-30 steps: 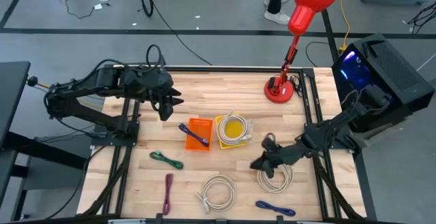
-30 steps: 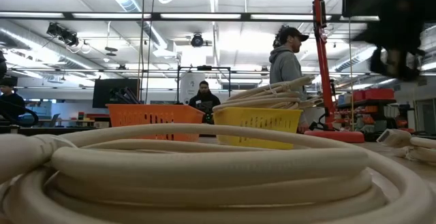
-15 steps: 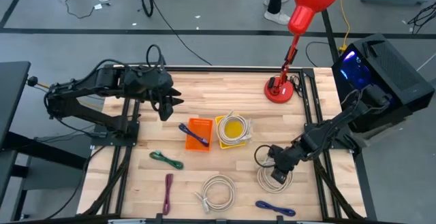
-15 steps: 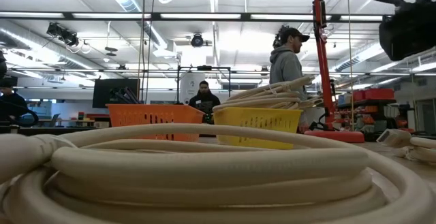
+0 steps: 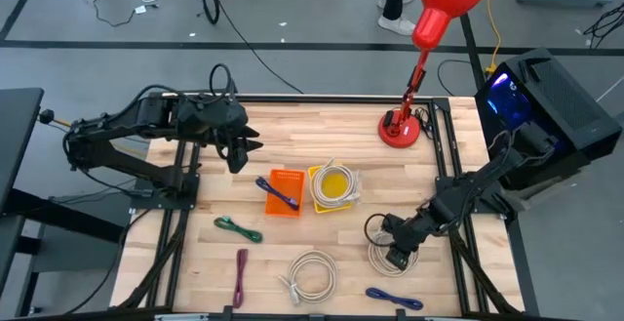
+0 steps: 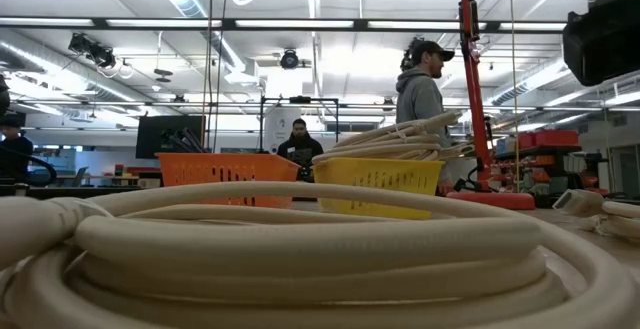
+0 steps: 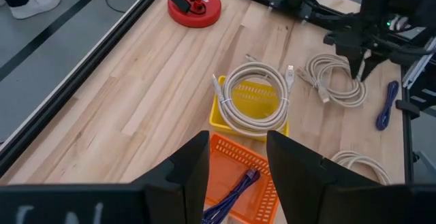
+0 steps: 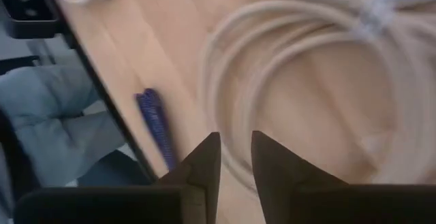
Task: Pick & Place USB Port
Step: Put the brown HDMI cable into the yellow bin
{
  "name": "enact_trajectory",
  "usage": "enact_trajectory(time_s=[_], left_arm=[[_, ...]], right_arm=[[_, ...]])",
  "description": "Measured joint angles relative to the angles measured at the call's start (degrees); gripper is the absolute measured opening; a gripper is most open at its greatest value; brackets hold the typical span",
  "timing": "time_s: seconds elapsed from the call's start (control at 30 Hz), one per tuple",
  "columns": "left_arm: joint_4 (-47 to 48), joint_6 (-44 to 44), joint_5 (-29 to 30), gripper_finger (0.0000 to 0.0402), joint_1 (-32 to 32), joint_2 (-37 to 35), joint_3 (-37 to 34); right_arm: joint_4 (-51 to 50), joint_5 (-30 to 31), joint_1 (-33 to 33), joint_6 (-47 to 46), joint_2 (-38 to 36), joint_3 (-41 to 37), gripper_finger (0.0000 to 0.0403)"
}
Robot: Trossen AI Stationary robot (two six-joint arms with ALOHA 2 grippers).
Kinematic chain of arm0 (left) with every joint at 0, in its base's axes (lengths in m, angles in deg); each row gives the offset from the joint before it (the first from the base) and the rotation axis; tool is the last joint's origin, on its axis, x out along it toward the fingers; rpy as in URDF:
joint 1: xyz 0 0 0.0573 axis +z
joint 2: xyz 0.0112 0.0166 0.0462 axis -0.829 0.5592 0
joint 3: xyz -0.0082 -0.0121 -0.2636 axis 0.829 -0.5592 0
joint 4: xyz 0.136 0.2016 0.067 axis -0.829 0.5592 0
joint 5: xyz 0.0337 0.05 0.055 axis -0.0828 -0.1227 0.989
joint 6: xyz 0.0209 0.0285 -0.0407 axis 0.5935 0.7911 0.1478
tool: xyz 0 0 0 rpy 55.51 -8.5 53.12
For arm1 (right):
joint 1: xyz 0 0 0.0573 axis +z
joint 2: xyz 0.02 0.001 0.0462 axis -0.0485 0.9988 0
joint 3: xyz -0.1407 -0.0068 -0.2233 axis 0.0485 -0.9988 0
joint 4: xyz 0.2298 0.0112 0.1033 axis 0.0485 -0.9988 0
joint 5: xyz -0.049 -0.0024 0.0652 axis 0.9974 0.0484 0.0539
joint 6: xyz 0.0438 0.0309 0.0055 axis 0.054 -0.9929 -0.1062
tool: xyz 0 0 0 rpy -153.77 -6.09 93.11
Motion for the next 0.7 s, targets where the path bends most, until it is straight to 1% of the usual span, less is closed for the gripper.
enact_trajectory(time_s=[0.27,0.5,0.7], left_arm=[[0.00,0.07,-0.02,0.0151,0.00,0.00,0.00],[-0.01,0.22,-0.02,0.0151,0.00,0.00,0.00],[-0.02,0.22,-0.17,0.0151,0.00,0.00,-0.02]], right_arm=[[8.31,-0.17,2.03,-2.42,7.74,0.00,0.0086],[6.04,0.01,1.94,-2.40,8.29,0.00,0.0086],[4.58,1.71,1.92,-2.37,8.44,0.00,0.0086]])
